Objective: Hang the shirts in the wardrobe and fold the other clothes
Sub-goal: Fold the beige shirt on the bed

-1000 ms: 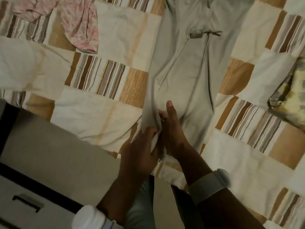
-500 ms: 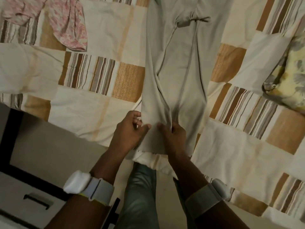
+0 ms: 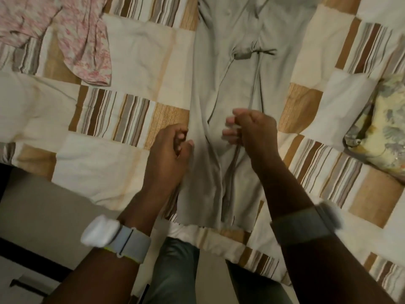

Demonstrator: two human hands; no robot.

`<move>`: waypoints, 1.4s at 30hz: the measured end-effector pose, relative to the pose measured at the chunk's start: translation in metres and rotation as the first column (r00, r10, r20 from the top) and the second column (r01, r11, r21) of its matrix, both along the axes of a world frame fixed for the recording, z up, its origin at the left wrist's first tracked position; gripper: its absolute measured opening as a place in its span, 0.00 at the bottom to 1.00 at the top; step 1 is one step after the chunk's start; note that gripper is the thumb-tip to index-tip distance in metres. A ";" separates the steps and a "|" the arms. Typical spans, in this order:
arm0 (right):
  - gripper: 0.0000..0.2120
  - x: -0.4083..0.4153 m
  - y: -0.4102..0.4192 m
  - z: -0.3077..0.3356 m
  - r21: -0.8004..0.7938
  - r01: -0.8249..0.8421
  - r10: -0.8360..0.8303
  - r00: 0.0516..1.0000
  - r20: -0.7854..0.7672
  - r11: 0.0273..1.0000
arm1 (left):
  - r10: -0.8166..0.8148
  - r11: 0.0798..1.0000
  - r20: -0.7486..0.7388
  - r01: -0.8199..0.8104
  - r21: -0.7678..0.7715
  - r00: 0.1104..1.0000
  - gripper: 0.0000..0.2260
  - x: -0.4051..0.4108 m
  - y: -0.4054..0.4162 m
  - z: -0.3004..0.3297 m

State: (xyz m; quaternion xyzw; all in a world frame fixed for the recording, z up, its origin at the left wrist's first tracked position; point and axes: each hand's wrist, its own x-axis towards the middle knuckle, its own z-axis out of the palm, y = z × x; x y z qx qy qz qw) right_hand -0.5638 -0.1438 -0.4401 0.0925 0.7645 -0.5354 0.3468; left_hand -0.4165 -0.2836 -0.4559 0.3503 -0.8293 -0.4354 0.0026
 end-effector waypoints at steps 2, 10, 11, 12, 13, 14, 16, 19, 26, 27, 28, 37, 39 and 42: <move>0.11 -0.038 -0.031 -0.020 -0.055 0.149 -0.146 0.988 0.056 0.987 | -0.077 0.997 -0.036 0.077 0.003 0.996 0.17 -0.022 -0.006 -0.014; 0.16 -0.106 -0.078 -0.041 0.120 0.037 -0.037 0.999 -0.001 0.992 | -0.059 0.998 -0.056 0.060 0.009 0.997 0.18 -0.034 -0.014 -0.046; 0.15 -0.110 -0.077 -0.040 0.155 0.029 -0.021 0.998 -0.056 0.988 | -0.049 0.999 -0.059 0.050 0.012 0.997 0.19 -0.033 -0.014 -0.047; 0.14 -0.116 -0.075 -0.040 0.176 0.040 -0.017 0.991 -0.131 0.984 | -0.042 0.999 -0.055 0.043 0.007 0.998 0.19 -0.033 -0.013 -0.047; 0.14 -0.122 -0.072 -0.039 0.178 0.068 -0.032 0.980 -0.198 0.982 | -0.037 0.999 -0.049 0.037 -0.001 0.998 0.19 -0.034 -0.011 -0.047; 0.14 -0.126 -0.071 -0.038 0.167 0.102 -0.057 0.965 -0.255 0.981 | -0.036 0.999 -0.042 0.036 -0.010 0.998 0.19 -0.035 -0.010 -0.048; 0.13 -0.130 -0.069 -0.036 0.143 0.148 -0.097 0.945 -0.313 0.978 | -0.045 0.999 -0.037 0.044 -0.017 0.998 0.21 -0.037 -0.008 -0.046; 0.12 -0.125 -0.070 -0.037 0.154 0.187 -0.135 0.945 -0.297 0.970 | -0.094 0.995 -0.034 0.093 -0.025 0.995 0.25 -0.039 -0.007 -0.041; 0.07 -0.145 -0.062 -0.028 0.152 0.359 -0.223 0.804 -0.552 0.921 | -0.247 0.936 -0.248 0.164 -0.312 0.937 0.19 -0.108 -0.032 -0.034; 0.07 -0.154 -0.063 -0.025 0.152 0.349 -0.199 0.783 -0.589 0.925 | -0.273 0.931 -0.283 0.178 -0.318 0.919 0.19 -0.127 -0.041 -0.036; 0.07 -0.166 -0.067 -0.026 0.158 0.329 -0.171 0.776 -0.607 0.931 | -0.291 0.928 -0.307 0.190 -0.321 0.906 0.20 -0.145 -0.050 -0.040; 0.17 -0.254 -0.122 -0.029 0.341 -0.020 0.159 0.909 -0.385 0.940 | -0.477 0.813 -0.040 0.423 -0.399 0.878 0.50 -0.230 -0.100 -0.078; 0.10 -0.263 -0.125 -0.029 0.292 0.005 0.136 0.878 -0.459 0.956 | -0.472 0.783 -0.004 0.417 -0.463 0.882 0.51 -0.229 -0.098 -0.082; 0.03 -0.266 -0.119 -0.021 0.113 0.067 0.000 0.861 -0.508 0.991 | -0.433 0.814 0.003 0.393 -0.429 0.901 0.52 -0.226 -0.092 -0.081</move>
